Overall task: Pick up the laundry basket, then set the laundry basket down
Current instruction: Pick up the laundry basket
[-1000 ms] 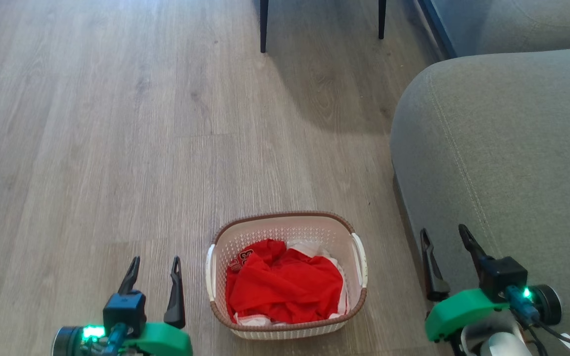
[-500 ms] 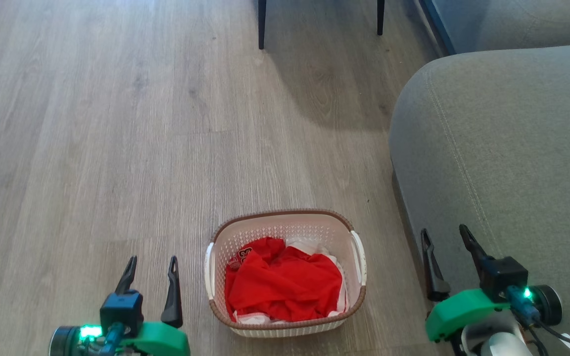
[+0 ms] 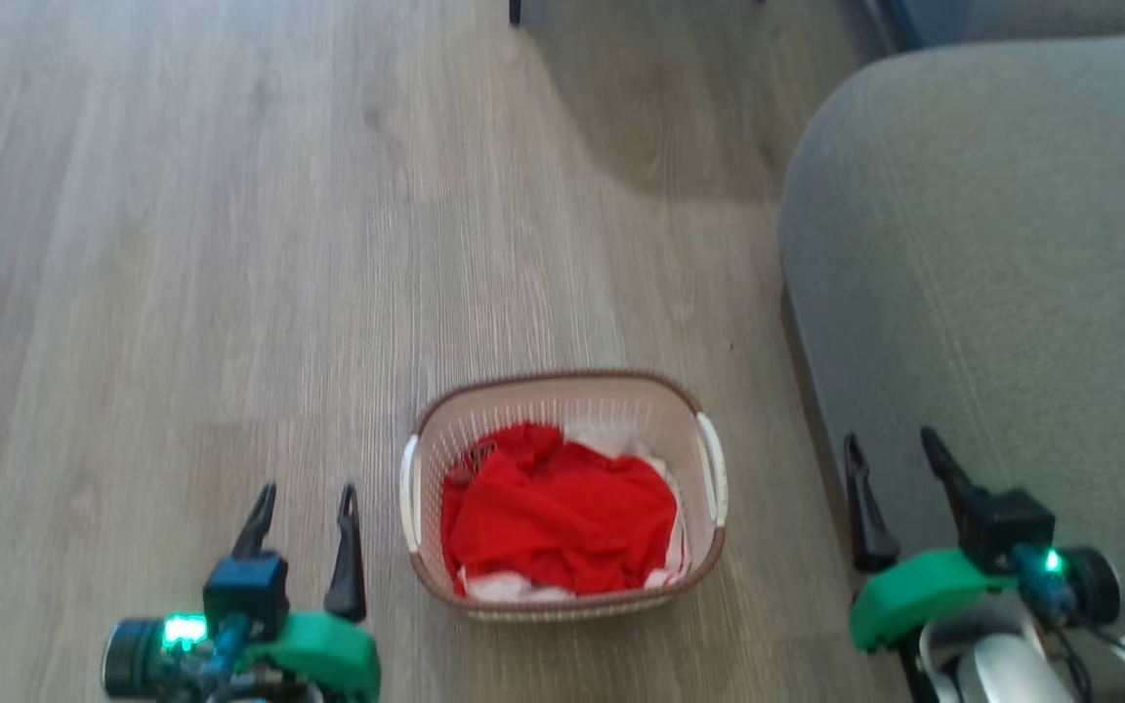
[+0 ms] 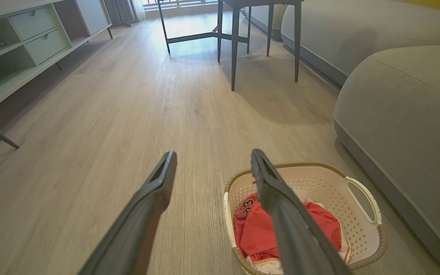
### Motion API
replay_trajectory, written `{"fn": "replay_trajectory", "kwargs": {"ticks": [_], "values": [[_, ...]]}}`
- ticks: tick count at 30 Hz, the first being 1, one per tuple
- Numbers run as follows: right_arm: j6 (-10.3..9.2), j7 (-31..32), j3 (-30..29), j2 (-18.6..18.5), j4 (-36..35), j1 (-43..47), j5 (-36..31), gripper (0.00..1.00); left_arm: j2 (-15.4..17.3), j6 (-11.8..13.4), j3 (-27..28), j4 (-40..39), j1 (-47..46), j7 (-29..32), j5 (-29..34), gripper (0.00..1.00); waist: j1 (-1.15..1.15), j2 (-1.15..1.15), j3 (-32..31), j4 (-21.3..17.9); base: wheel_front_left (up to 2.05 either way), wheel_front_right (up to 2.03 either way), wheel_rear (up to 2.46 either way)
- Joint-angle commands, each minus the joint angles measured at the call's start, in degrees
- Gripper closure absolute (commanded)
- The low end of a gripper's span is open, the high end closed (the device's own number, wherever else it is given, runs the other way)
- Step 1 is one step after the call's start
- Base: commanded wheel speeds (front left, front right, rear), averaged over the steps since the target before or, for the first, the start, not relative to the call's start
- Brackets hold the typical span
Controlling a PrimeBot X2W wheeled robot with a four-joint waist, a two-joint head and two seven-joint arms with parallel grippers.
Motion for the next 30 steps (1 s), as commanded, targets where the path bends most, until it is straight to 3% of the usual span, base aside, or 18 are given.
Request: {"fn": "replay_trajectory", "kwargs": {"ticks": [1,17,30], "values": [[-0.09,-0.71,0.81,-0.66,-1.39,-4.42,0.04,0.00,-0.24,-0.18,1.46,-1.40,-4.86,-0.70,0.15,0.00,0.00,0.00,3.72,0.33,0.00,0.00,0.00],[-0.09,-0.71,0.03,-0.66,6.87,-20.17,0.42,0.00,-0.39,-0.38,0.67,7.29,-21.26,-0.70,-3.07,0.00,0.00,0.00,24.77,0.90,0.00,0.00,0.00],[-0.09,-0.71,-0.55,-0.66,18.09,-33.83,2.26,0.00,-0.40,0.09,-5.03,19.08,-36.71,-0.70,-9.63,0.00,0.00,0.00,41.64,3.56,0.00,0.00,0.00]]}}
